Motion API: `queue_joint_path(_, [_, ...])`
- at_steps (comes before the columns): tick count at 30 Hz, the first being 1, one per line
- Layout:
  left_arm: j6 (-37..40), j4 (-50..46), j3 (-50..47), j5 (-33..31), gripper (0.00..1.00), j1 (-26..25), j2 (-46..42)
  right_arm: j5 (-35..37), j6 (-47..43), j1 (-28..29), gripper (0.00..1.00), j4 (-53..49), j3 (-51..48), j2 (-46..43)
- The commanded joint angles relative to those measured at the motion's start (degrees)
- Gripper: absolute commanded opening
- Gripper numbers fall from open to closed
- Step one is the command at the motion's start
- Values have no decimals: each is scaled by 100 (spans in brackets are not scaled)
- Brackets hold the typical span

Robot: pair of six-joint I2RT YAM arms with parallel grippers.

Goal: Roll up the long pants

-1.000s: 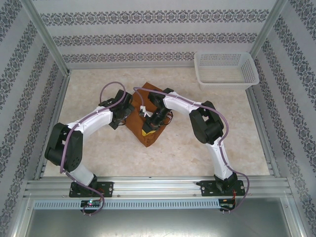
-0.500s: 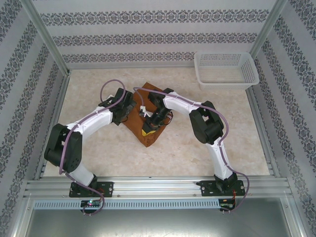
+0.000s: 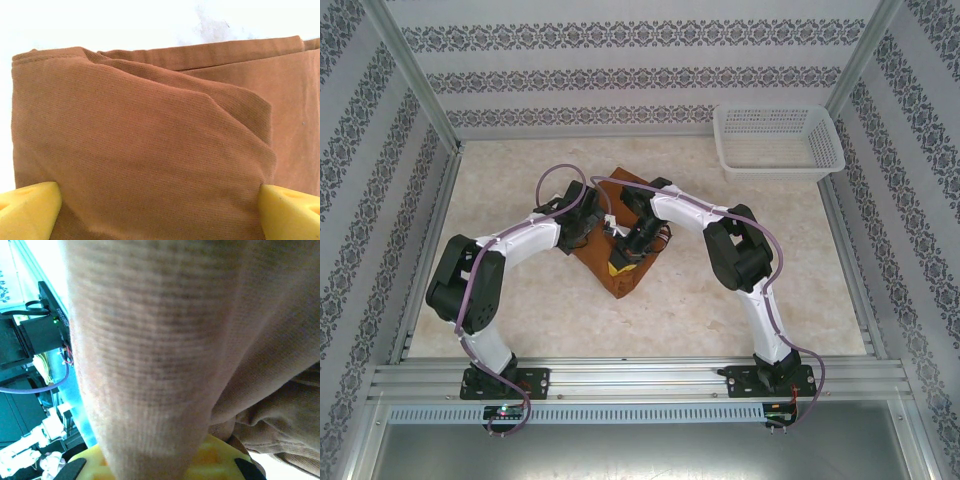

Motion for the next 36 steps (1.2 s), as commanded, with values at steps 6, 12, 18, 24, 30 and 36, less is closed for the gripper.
queue_joint_path(6, [525, -641, -246, 131, 0, -65, -33, 1019, -269, 213, 3, -658, 250, 100])
queue_joint_path(12, [555, -784, -222, 122, 0, -53, -120, 2947, 427, 451, 88, 183, -529, -616])
queue_joint_path(18, [543, -870, -51, 250, 0, -47, -76, 3927, 940, 470, 98, 1180, -1398, -1498])
queue_joint_path(24, [501, -877, -36, 316, 0, -45, -180, 5037, 1649, 242, 98, 3559, -3178, -3399])
queue_joint_path(30, [506, -909, 78, 377, 0, -50, -195, 7401, -26, 1553, 95, 2941, -2499, -3589])
queue_joint_path(36, [453, -977, 202, 399, 0, -44, -197, 8744, 70, 2937, 92, 1899, -1472, -2662])
